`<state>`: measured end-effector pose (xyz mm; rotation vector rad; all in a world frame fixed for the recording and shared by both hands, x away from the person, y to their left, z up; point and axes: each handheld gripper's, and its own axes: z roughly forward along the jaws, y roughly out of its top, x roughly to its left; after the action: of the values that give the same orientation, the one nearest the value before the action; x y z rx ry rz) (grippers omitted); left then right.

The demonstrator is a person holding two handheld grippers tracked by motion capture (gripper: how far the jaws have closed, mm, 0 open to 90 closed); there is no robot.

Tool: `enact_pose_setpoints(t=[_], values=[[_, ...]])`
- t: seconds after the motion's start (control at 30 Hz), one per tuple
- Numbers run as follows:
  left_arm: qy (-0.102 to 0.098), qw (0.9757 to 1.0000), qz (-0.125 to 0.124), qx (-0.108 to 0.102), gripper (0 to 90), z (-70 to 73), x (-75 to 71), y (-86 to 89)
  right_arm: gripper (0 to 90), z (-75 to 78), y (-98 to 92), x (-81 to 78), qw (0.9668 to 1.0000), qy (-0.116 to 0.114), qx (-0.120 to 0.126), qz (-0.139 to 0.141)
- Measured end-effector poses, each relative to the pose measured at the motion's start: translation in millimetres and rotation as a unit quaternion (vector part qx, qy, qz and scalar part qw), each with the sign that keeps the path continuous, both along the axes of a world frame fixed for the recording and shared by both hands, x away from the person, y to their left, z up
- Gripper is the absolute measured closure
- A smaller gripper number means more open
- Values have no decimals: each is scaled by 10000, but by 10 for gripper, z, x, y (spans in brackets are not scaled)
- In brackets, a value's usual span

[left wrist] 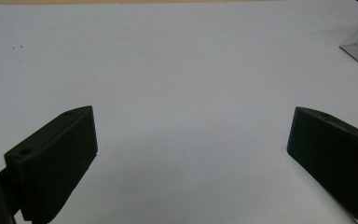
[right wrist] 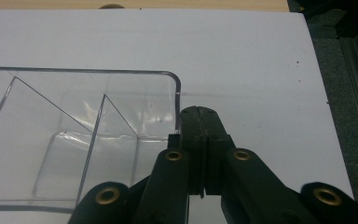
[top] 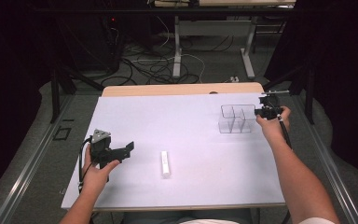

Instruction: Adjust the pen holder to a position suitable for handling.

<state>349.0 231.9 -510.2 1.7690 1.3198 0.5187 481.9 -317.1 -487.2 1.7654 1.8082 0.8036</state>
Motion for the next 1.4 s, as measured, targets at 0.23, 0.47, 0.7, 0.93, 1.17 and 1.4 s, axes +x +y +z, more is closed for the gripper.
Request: enact_pose_setpoints(t=[0.23, 0.47, 0.7, 0.93, 1.17, 1.4], values=[[-4, 10000, -1, -1, 16, -1, 1, 3, 900, -3, 17, -5, 9999, -5, -8, -118], [-12, 10000, -3, -6, 16, -5, 8, -2, 900, 2, 23, -14, 9997, 37, 73, -210], [-14, 10000, -17, 0, 17, -6, 16, -11, 900, 4, 101, -30, 9996, 91, 191, -207], [-6, 10000, -36, 9, 17, -4, 17, -16, 900, 3, 297, -50, 9995, 128, 290, -23], [-10, 10000, -24, 5, 17, -5, 14, -3, 900, -9, 522, -70, 9987, 153, 477, 128], [14, 10000, -45, 15, 17, -1, 13, -2, 900, -16, 763, -82, 9987, 133, 451, 197]])
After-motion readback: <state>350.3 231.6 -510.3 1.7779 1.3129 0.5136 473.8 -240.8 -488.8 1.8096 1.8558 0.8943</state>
